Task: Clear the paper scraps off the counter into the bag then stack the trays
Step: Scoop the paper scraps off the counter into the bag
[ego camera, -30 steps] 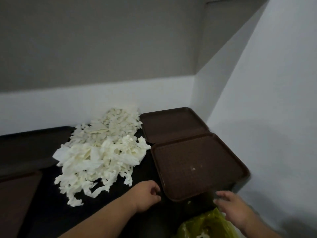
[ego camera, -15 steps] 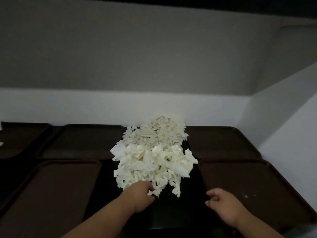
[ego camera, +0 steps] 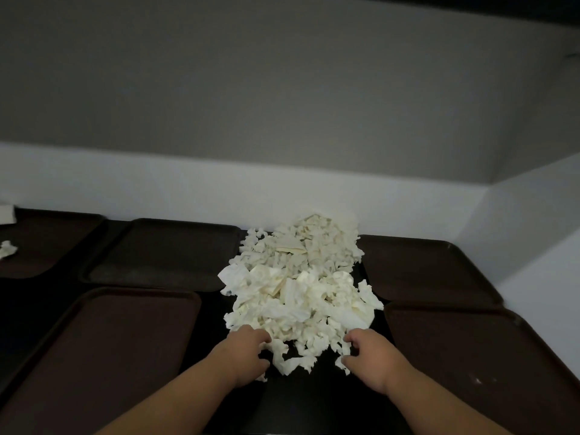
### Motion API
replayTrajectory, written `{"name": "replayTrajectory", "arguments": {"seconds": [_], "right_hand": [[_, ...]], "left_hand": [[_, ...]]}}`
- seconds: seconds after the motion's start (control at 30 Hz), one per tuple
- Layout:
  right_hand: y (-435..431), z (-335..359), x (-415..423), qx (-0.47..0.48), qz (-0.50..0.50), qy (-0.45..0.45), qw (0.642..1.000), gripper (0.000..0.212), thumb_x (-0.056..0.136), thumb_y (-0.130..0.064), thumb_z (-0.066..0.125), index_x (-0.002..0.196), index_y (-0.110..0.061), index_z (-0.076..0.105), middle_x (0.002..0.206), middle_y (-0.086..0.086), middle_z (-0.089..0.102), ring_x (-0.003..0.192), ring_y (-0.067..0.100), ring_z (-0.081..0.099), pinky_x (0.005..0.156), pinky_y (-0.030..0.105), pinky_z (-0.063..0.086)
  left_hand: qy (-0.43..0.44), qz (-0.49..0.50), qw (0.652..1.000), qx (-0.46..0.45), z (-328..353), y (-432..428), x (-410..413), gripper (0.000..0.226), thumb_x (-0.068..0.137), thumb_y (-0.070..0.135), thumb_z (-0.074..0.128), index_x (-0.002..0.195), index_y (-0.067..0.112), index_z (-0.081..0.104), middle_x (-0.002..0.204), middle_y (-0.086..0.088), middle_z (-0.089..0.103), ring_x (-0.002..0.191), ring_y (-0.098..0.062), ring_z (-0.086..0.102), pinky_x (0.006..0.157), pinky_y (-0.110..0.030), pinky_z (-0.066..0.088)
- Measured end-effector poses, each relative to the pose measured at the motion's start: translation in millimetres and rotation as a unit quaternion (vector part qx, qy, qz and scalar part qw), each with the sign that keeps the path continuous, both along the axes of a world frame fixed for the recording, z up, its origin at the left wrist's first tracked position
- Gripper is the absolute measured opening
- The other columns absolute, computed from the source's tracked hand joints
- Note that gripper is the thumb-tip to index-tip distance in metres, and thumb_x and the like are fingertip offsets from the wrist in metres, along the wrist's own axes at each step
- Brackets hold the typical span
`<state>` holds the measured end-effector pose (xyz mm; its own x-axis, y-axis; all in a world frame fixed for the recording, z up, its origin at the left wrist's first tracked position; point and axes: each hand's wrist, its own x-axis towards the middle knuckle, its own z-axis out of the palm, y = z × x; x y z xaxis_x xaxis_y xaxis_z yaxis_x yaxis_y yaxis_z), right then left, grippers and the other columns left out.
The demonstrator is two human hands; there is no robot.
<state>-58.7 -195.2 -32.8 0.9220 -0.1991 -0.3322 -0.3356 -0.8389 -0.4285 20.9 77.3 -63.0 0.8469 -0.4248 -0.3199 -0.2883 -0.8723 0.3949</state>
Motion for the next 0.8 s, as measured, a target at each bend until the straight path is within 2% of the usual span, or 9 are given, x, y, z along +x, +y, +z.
{"name": "replayTrajectory", "arguments": {"seconds": [0.17, 0.27, 0.33, 0.43, 0.57, 0.67, 0.73, 0.8], "right_hand": [[-16.4, -2.5, 28.9, -0.011, -0.02, -0.025, 0.999, 0.047, 0.089, -0.033, 0.06, 0.134, -0.028, 0.052, 0.135, -0.002, 0.044, 0.103, 0.014, 0.056, 0.085, 0.024, 0.05], [-29.1, -6.9, 45.0, -0.006, -0.028, -0.031, 0.999, 0.053, 0.088, -0.033, 0.061, 0.139, -0.028, 0.048, 0.14, -0.001, 0.039, 0.109, 0.016, 0.053, 0.086, 0.027, 0.05], [-35.0, -9.5, 53.6, -0.002, -0.023, -0.028, 0.999, 0.055, 0.088, -0.031, 0.061, 0.141, -0.028, 0.046, 0.141, 0.0, 0.038, 0.109, 0.016, 0.055, 0.086, 0.027, 0.052], [-40.0, -14.3, 63.7, 0.004, 0.007, -0.018, 1.0, 0.058, 0.089, -0.031, 0.06, 0.144, -0.032, 0.042, 0.144, -0.001, 0.036, 0.104, 0.016, 0.058, 0.083, 0.024, 0.051], [-39.7, -21.3, 77.6, 0.025, 0.042, -0.018, 0.999, 0.074, 0.084, -0.04, 0.066, 0.15, -0.037, 0.033, 0.146, -0.001, 0.032, 0.117, 0.02, 0.055, 0.093, 0.027, 0.049], [-33.9, -28.2, 86.9, 0.033, 0.063, -0.006, 0.997, 0.084, 0.08, -0.049, 0.071, 0.152, -0.04, 0.028, 0.141, -0.001, 0.034, 0.119, 0.02, 0.053, 0.093, 0.026, 0.047], [-28.6, -32.3, 91.5, 0.018, 0.083, 0.013, 0.996, 0.073, 0.082, -0.047, 0.07, 0.148, -0.038, 0.038, 0.137, 0.0, 0.037, 0.118, 0.02, 0.054, 0.091, 0.026, 0.048], [-23.4, -33.8, 95.2, -0.004, 0.103, 0.022, 0.994, 0.048, 0.086, -0.036, 0.066, 0.133, -0.03, 0.057, 0.133, 0.001, 0.043, 0.112, 0.02, 0.056, 0.09, 0.028, 0.05]], "left_hand": [[0.005, 0.004, 1.0, 0.011, -1.9, -21.8, 4.7, 0.058, 0.084, 0.043, 0.063, 0.139, 0.041, 0.045, 0.133, 0.005, 0.043, 0.12, -0.019, 0.05, 0.095, -0.034, 0.049], [0.01, -0.016, 0.998, 0.062, -7.9, -41.4, 2.8, 0.064, 0.08, 0.049, 0.067, 0.139, 0.04, 0.045, 0.133, 0.003, 0.041, 0.124, -0.023, 0.045, 0.097, -0.038, 0.047], [0.022, -0.019, 0.997, 0.078, -14.1, -52.3, -0.7, 0.057, 0.081, 0.045, 0.068, 0.134, 0.037, 0.05, 0.131, 0.002, 0.04, 0.122, -0.022, 0.043, 0.095, -0.037, 0.046], [0.028, -0.017, 0.997, 0.069, -24.8, -60.0, -2.9, 0.035, 0.088, 0.027, 0.065, 0.122, 0.031, 0.061, 0.128, 0.004, 0.042, 0.115, -0.018, 0.049, 0.092, -0.029, 0.045], [0.033, -0.007, 0.996, 0.079, -24.3, -63.8, 1.8, 0.024, 0.093, 0.012, 0.056, 0.114, 0.019, 0.065, 0.124, -0.001, 0.048, 0.109, -0.019, 0.056, 0.089, -0.027, 0.046], [0.041, 0.007, 0.996, 0.078, -17.2, -64.5, 9.0, 0.021, 0.091, 0.011, 0.063, 0.111, 0.013, 0.068, 0.117, -0.006, 0.058, 0.105, -0.022, 0.063, 0.073, -0.02, 0.044], [0.033, 0.033, 0.998, 0.053, -13.9, -63.7, 13.2, 0.023, 0.089, 0.007, 0.058, 0.109, 0.013, 0.069, 0.108, -0.005, 0.061, 0.099, -0.022, 0.066, 0.062, -0.017, 0.04], [0.016, 0.061, 0.998, 0.024, -8.0, -62.2, 14.7, 0.027, 0.09, 0.006, 0.053, 0.111, 0.015, 0.069, 0.108, -0.003, 0.061, 0.1, -0.021, 0.065, 0.066, -0.018, 0.04]]}}
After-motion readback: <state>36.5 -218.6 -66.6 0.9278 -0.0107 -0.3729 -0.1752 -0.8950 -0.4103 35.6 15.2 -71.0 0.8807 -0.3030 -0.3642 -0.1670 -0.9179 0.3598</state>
